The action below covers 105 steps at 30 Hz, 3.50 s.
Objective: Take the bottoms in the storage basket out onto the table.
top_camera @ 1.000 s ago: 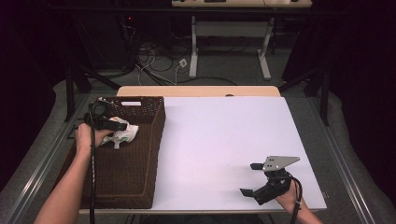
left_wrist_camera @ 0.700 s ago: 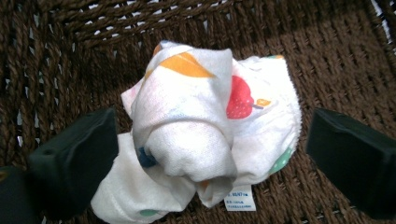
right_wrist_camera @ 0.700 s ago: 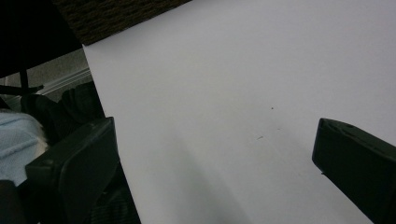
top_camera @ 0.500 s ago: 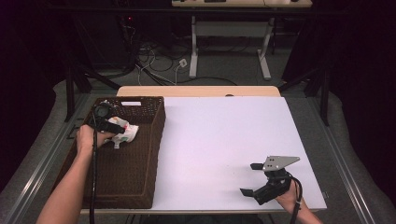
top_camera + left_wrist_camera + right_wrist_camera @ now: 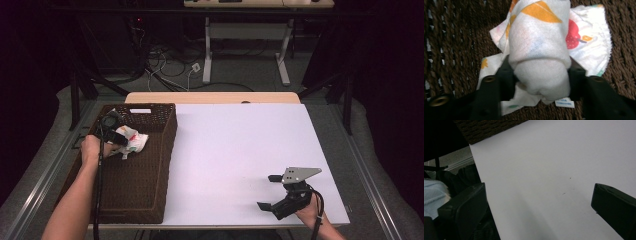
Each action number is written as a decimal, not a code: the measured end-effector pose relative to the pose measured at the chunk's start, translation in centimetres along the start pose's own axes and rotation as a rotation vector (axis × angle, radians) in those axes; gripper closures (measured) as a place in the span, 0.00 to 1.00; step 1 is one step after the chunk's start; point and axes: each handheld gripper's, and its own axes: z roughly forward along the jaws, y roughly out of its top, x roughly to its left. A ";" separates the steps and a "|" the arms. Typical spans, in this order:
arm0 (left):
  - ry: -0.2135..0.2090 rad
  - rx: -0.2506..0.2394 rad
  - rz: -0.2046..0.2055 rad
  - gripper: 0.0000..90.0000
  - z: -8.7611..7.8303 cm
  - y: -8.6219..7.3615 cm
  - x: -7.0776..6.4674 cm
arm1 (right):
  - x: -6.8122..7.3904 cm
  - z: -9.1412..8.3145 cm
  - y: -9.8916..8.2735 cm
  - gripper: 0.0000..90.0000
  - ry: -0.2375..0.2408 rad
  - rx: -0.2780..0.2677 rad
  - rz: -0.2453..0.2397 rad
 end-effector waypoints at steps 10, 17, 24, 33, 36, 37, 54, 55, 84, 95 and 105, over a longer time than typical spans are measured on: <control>-0.027 -0.011 0.020 0.82 -0.2 -0.1 -0.2 | 0.0 0.0 0.0 0.00 0.002 -0.003 0.002; -0.038 -0.032 0.021 0.82 -0.6 -0.2 0.0 | 0.0 0.0 0.0 0.00 0.003 -0.006 0.004; -0.051 -0.053 0.048 0.82 -1.7 -0.2 -0.3 | 0.0 0.0 0.0 0.00 0.002 -0.005 -0.001; -0.057 -0.096 0.119 0.83 -3.8 0.0 -0.9 | 0.0 0.0 0.0 0.00 -0.004 -0.014 -0.003; -0.064 -0.104 0.133 0.83 -4.2 0.0 -1.0 | 0.0 0.0 0.0 0.00 -0.002 -0.014 0.000; -0.069 -0.106 0.147 0.83 -4.4 0.0 -1.1 | 0.0 0.0 0.0 0.00 0.000 -0.011 0.000; -0.095 -0.112 0.267 0.83 -6.8 -0.1 -2.5 | 0.0 0.0 0.1 0.00 0.003 -0.019 0.009; -0.091 -0.106 0.278 0.83 -6.9 -0.1 -2.7 | 0.1 0.0 0.1 0.00 -0.002 -0.020 0.008; -0.052 -0.065 0.496 0.84 -10.9 -0.8 -4.1 | 0.0 0.0 0.1 0.00 -0.004 -0.015 0.001; -0.058 -0.039 0.569 0.83 -11.4 -0.9 -4.1 | 0.0 -0.1 0.0 0.00 0.000 -0.021 0.002; -0.062 -0.024 0.630 0.83 -12.1 -0.6 -3.9 | 0.0 -0.1 0.0 0.00 0.001 -0.020 -0.001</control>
